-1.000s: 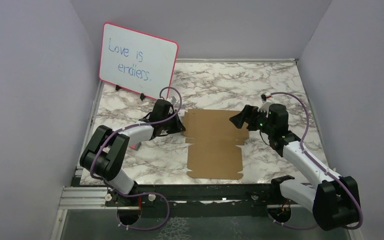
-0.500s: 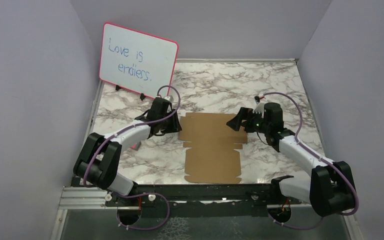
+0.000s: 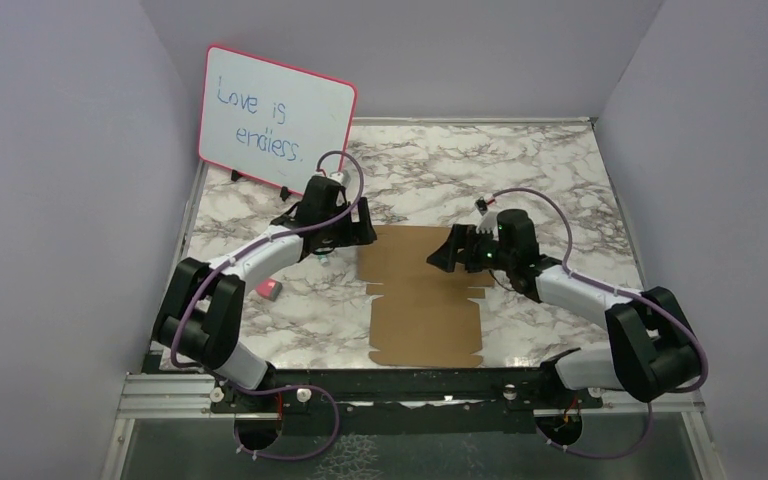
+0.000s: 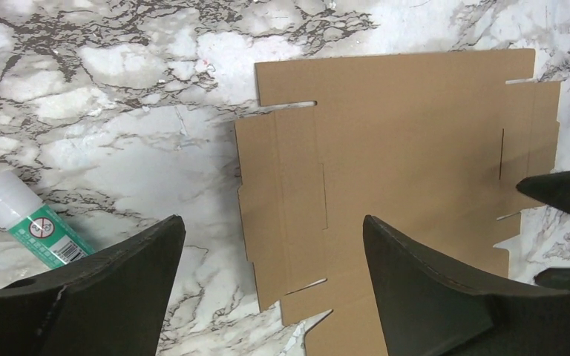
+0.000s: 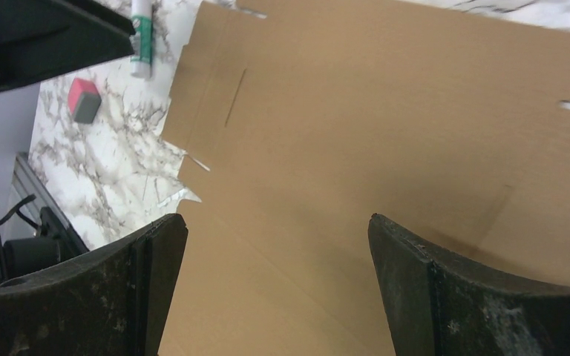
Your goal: Fold the paper box
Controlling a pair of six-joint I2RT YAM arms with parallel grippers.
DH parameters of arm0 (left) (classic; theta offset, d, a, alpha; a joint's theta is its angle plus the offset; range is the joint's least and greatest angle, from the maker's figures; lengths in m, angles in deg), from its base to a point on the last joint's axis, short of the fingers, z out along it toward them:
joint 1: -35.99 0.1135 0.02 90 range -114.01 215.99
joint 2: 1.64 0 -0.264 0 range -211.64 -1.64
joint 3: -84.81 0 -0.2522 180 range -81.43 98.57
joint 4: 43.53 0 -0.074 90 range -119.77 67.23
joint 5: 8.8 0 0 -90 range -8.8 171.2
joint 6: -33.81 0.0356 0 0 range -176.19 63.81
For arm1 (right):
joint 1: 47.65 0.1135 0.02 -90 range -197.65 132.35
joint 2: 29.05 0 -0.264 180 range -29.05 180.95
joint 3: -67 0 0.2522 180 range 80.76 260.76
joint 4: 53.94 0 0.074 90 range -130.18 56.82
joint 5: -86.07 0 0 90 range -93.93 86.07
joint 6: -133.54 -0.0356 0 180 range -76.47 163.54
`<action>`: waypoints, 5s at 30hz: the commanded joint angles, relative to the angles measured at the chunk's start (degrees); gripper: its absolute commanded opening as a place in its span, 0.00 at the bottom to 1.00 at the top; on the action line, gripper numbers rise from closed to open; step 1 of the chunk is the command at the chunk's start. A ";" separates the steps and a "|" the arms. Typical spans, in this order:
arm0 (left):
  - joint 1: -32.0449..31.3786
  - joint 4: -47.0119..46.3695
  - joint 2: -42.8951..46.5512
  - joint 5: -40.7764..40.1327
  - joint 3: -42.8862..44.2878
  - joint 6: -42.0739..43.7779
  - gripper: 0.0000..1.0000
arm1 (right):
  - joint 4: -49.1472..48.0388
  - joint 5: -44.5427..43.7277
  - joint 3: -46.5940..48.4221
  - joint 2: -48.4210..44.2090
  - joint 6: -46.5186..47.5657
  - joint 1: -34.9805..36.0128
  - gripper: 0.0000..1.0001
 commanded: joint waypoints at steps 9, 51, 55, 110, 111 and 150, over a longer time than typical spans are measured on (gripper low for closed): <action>1.00 0.05 -4.34 2.77 5.48 1.08 0.92 | -6.05 -5.23 2.69 3.66 -0.76 5.22 0.98; -0.36 -7.05 -23.28 12.03 15.78 -5.07 0.85 | -12.96 -7.33 -2.80 12.73 -1.87 5.34 0.96; -0.58 -8.50 -22.20 13.17 15.02 -6.56 0.83 | -13.29 -7.20 -2.84 13.34 -1.93 5.40 0.96; 1.70 -4.43 -24.00 8.87 17.36 -5.01 0.82 | -15.53 -3.88 8.84 23.73 -3.69 6.44 0.94; 1.63 -4.36 -24.10 8.86 17.40 -5.01 0.82 | -15.70 -3.86 8.73 23.97 -3.75 6.55 0.94; 2.83 0.05 -8.98 2.46 8.46 -2.46 0.83 | -8.17 -6.97 13.20 18.94 1.15 7.65 0.94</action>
